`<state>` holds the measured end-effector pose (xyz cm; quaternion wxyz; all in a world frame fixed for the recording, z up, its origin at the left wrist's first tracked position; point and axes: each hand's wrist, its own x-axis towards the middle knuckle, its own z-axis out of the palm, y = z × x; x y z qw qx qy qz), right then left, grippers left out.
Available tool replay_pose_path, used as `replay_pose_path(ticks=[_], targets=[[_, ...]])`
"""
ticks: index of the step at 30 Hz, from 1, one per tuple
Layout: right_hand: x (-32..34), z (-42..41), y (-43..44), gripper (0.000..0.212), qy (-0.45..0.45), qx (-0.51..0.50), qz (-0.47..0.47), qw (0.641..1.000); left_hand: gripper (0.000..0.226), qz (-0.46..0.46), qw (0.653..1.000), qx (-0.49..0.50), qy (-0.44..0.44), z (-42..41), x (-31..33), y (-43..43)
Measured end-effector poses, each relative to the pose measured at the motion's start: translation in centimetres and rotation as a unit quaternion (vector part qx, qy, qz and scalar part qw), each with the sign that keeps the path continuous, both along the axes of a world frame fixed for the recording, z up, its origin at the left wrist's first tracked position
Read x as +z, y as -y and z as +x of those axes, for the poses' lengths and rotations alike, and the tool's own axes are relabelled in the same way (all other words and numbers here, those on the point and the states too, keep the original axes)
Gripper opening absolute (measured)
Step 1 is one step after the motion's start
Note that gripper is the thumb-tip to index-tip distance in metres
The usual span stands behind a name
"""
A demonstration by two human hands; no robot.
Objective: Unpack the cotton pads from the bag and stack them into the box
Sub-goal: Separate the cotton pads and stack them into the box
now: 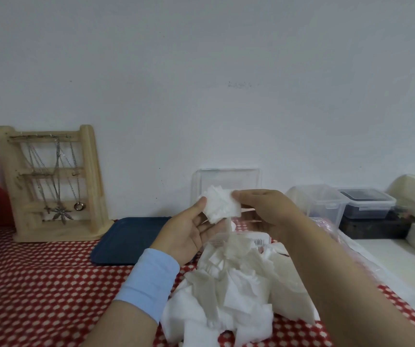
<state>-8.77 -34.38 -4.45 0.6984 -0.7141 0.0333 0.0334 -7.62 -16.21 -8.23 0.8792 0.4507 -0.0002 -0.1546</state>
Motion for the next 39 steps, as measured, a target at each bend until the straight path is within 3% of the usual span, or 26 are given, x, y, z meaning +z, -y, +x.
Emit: replay_pose_path(ticks=[4, 8, 11, 15, 25, 30, 34, 39], targets=[[0.3, -0.2, 0.2, 0.017, 0.097, -0.122, -0.009, 0.988, 0.025, 0.062, 0.995, 0.068, 0.027, 0.4, -0.5, -0.5], [1.4, -0.8, -0.1, 0.017, 0.133, -0.027, 0.02, 0.991, 0.024, 0.101, 0.991, 0.078, 0.043, 0.4, -0.5, -0.5], [1.0, -1.0, -1.4, 0.013, 0.14, -0.002, -0.048, 0.989, 0.023, 0.133, 0.987, 0.052, 0.072, -0.1, -0.2, 0.0], [-0.2, -0.3, -2.2, 0.013, 0.163, -0.068, -0.133, 0.975, 0.025, 0.123, 0.988, 0.016, 0.087, -0.7, 0.4, 0.3], [-0.5, 0.1, -2.1, 0.013, 0.192, -0.105, -0.251, 0.943, 0.036, 0.113, 0.99, 0.009, 0.083, -0.6, 0.4, 0.3], [-0.1, -0.1, -1.8, 0.021, 0.166, -0.081, -0.26, 0.948, 0.041, 0.067, 0.996, 0.003, 0.06, -0.5, 0.6, 0.2], [0.1, -0.2, -1.7, 0.016, 0.157, -0.065, -0.242, 0.955, 0.037, 0.076, 0.996, -0.008, 0.05, -0.4, 0.4, 0.1], [0.0, -0.2, -1.5, 0.009, 0.123, -0.043, -0.157, 0.979, 0.04, 0.035, 0.999, -0.031, 0.027, -0.3, 0.4, 0.2]])
